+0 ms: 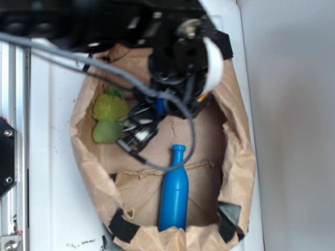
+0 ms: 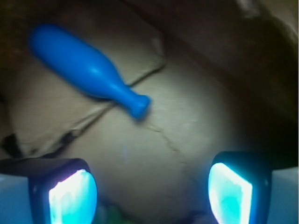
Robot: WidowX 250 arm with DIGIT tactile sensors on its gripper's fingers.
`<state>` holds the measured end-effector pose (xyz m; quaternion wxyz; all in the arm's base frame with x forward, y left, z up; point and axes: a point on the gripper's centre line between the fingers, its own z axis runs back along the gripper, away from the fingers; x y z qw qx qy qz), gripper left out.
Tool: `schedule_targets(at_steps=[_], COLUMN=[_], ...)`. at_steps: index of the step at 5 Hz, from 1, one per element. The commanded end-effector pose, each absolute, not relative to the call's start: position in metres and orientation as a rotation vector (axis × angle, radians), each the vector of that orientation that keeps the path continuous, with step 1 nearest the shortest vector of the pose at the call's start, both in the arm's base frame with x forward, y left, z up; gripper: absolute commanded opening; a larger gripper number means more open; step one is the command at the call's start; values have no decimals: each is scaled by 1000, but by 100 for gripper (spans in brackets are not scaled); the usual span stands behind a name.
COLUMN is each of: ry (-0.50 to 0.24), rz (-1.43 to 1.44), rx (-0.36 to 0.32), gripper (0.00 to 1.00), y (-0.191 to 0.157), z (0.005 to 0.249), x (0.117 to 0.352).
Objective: Grab the plastic pickle.
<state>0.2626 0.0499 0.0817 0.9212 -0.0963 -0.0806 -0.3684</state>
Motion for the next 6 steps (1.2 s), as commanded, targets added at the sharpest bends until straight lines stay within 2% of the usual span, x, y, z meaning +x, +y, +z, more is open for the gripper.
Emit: schedule_targets(at_steps=[1,3,4,6], ry=[-222,-190,-220,-305], rz=[-738,-690,-703,-698], rx=[-145,-47,-88,-247], gripper=[100,100,100,100], y=[46,70,62,40], z=[91,61,78,141], x=[285,301,298,294])
